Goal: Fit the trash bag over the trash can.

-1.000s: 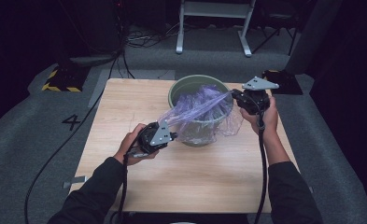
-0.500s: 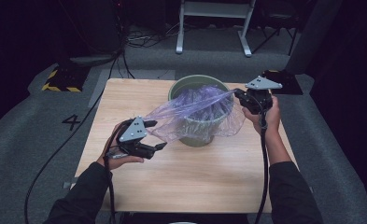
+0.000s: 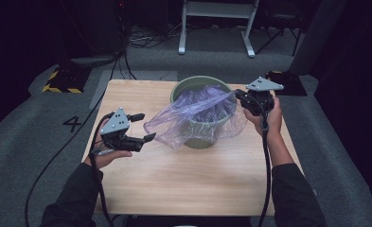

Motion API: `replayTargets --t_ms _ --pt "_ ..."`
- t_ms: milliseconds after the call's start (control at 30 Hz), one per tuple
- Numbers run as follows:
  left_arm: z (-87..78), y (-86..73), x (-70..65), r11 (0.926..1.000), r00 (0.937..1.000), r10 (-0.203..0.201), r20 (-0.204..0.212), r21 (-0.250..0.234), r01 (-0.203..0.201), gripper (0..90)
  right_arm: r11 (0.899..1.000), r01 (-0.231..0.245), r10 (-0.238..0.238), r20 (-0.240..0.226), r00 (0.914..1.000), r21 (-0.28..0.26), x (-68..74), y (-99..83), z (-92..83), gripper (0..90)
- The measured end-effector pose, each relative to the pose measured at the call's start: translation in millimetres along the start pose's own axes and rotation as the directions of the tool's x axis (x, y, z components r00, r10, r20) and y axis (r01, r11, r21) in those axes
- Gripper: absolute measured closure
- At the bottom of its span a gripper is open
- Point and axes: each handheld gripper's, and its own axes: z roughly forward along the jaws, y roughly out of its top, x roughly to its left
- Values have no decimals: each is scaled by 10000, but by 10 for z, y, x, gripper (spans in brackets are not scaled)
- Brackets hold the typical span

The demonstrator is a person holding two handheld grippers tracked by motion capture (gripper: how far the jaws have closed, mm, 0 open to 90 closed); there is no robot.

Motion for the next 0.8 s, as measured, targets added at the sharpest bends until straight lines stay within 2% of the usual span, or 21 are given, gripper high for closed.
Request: replayTargets --t_ms 67,100,133,167,233,300,333,467,567,600,633,700,733,767,800 --pt "61 92 20 9999 9997 108 233 -69 -106 257 10000 -11 11 -18 10000 -9 -2 6 8 874" --pt "105 142 23 9995 9991 303 292 26 -304 258 10000 -43 42 -28 10000 -13 -8 8 13 874" --pt "168 200 22 9986 9988 490 95 193 -492 259 10000 -70 70 -32 10000 -21 -15 10 18 874" --pt "203 232 30 9983 9983 544 189 207 -548 271 10000 -90 90 -37 10000 -40 -24 11 26 873" --pt "307 308 62 9986 9967 504 637 138 -513 275 9998 -170 170 -55 9998 -47 -47 11 47 874" --pt "401 358 77 9956 9960 751 482 519 -776 291 9999 -162 162 -66 9998 -56 -53 10 53 874" --pt "447 380 95 9934 9952 900 387 673 -925 325 9998 -195 194 -80 9998 -51 -56 8 60 873" --pt "575 424 213 9902 9945 997 334 946 -1025 533 9999 -122 122 -42 9999 16 -71 0 101 873" --pt "636 431 291 9903 9936 1124 63 820 -1126 709 9998 -185 187 -146 9997 84 -95 -18 151 873" --pt "658 434 326 9917 9939 1096 127 667 -1102 768 9997 -214 216 -195 9996 96 -105 -24 170 873" --pt "676 439 346 9912 9938 1109 58 714 -1110 818 9997 -217 219 -207 9995 131 -116 -31 194 869" --pt "716 448 402 9926 9947 1025 -42 661 -1020 873 9996 -215 218 -112 9997 203 -131 -39 228 865" --pt "748 455 472 9951 9970 771 -93 621 -763 886 9991 -351 352 -47 9994 236 -163 -57 263 863" --pt "748 455 472 9951 9970 771 -93 621 -763 885 9991 -351 352 -47 9994 236 -163 -57 263 863" --pt "769 451 519 9971 9982 550 -230 531 -537 885 9986 -433 435 -51 9990 301 -182 -67 281 862"
